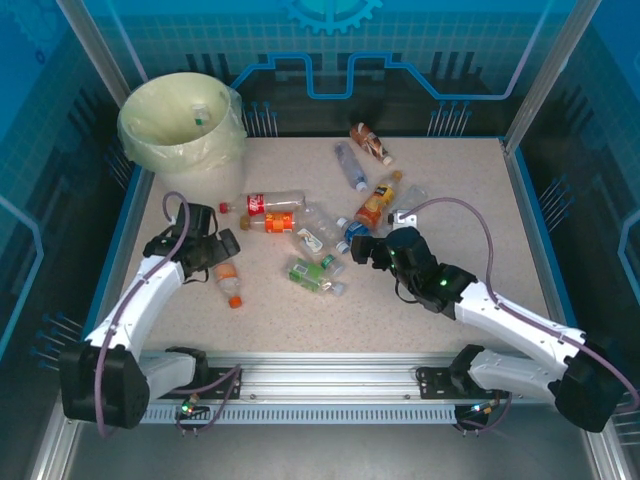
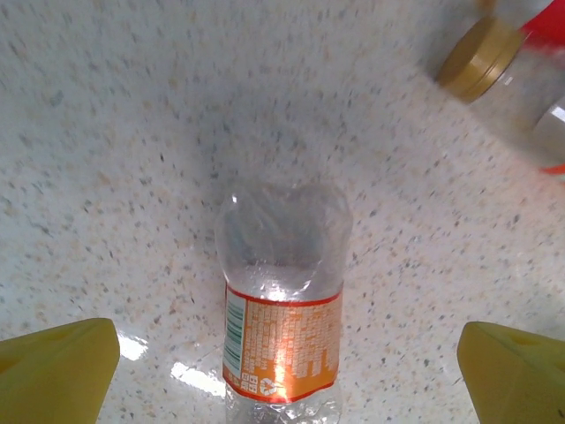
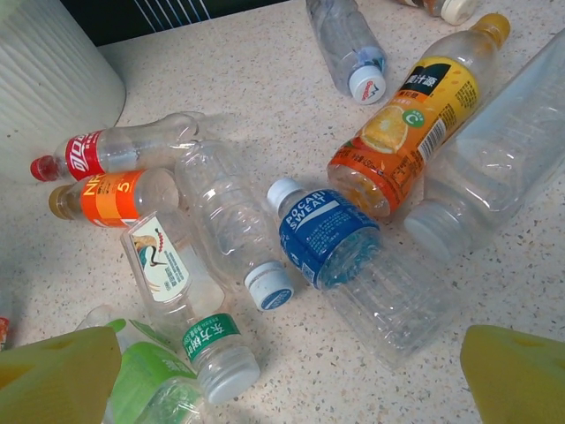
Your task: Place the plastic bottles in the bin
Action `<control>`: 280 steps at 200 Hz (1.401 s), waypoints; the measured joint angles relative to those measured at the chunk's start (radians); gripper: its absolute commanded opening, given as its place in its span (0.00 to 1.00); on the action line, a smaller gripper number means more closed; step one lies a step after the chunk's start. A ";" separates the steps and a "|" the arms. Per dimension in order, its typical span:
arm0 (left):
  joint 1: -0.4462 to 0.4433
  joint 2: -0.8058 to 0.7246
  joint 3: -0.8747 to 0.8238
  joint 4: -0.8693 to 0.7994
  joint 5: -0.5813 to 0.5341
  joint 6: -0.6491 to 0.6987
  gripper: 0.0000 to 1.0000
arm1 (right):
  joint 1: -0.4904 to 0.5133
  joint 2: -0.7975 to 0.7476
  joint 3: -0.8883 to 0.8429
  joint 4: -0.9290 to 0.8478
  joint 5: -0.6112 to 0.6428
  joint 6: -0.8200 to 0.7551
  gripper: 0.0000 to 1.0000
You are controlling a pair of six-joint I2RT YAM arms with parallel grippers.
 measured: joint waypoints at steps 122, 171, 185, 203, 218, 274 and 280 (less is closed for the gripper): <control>0.000 0.196 -0.082 0.160 0.135 0.014 0.89 | 0.000 0.068 0.073 0.011 -0.109 -0.041 1.00; 0.000 0.262 -0.082 0.190 0.154 0.007 0.77 | 0.000 0.068 0.077 0.034 -0.201 -0.081 1.00; 0.000 0.284 -0.082 0.193 0.154 0.008 0.72 | 0.000 0.068 0.077 0.047 -0.219 -0.085 1.00; 0.002 0.287 -0.082 0.194 0.151 0.009 0.63 | 0.000 0.068 0.077 0.061 -0.229 -0.090 1.00; 0.002 0.287 -0.082 0.196 0.151 0.008 0.57 | 0.000 0.068 0.077 0.070 -0.234 -0.096 1.00; 0.002 0.195 -0.082 0.207 0.162 0.013 0.50 | 0.000 0.063 0.061 0.114 -0.266 -0.124 1.00; 0.002 0.171 -0.082 0.212 0.167 0.012 0.50 | 0.000 0.061 0.055 0.123 -0.275 -0.129 1.00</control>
